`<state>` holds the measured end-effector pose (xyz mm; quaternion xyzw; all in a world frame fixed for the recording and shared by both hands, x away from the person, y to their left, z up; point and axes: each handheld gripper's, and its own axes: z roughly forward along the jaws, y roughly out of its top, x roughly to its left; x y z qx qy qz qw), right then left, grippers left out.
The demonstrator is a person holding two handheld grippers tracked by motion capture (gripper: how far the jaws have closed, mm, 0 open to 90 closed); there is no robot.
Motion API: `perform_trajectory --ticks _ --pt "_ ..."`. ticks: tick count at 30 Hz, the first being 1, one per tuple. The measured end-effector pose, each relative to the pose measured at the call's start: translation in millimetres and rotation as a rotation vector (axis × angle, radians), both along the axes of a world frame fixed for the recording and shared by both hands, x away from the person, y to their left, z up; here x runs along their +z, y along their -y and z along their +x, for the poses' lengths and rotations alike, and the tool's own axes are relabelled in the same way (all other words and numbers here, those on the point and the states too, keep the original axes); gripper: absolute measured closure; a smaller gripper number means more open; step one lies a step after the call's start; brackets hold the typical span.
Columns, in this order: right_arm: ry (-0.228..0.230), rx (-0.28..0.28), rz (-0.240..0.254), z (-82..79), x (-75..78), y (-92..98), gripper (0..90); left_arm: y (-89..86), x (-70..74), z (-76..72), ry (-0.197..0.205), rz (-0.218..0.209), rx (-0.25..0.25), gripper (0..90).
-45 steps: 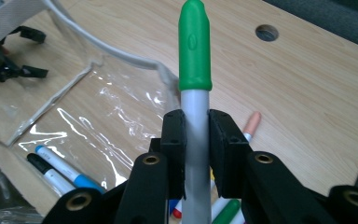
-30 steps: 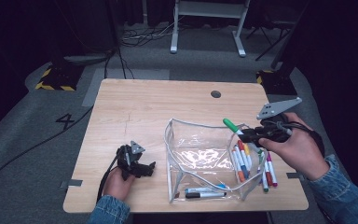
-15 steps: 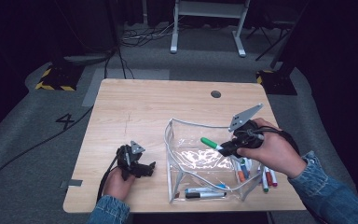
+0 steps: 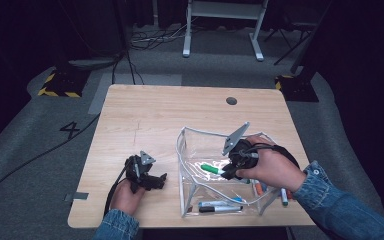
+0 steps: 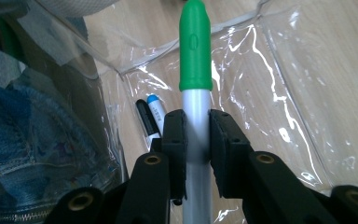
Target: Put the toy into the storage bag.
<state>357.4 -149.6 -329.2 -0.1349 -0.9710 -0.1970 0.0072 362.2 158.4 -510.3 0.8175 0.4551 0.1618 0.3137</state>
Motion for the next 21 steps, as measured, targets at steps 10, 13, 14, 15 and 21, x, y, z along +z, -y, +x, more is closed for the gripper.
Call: perform_trajectory --ticks 10,13,14,15,21 --pt "-0.052 0.065 -0.067 -6.4 -24.2 -16.8 77.1 0.0 0.0 -0.2 0.000 0.000 0.000 0.0" --pt "-0.072 0.085 -0.092 -8.2 -34.2 -20.5 77.2 0.0 -0.1 -0.1 0.000 -0.001 -0.001 0.0" --pt "-0.079 0.087 -0.096 -8.5 -36.5 -21.2 77.2 -0.1 0.0 -0.2 0.000 0.000 0.000 0.0" --pt "-0.087 0.092 -0.107 -9.0 -39.8 -22.2 77.2 -0.1 0.0 -0.2 0.000 0.000 0.000 0.0" --pt "-0.098 0.128 -0.137 -11.9 -50.5 -26.4 77.1 -0.1 -0.1 -0.1 0.001 0.001 0.000 0.0"
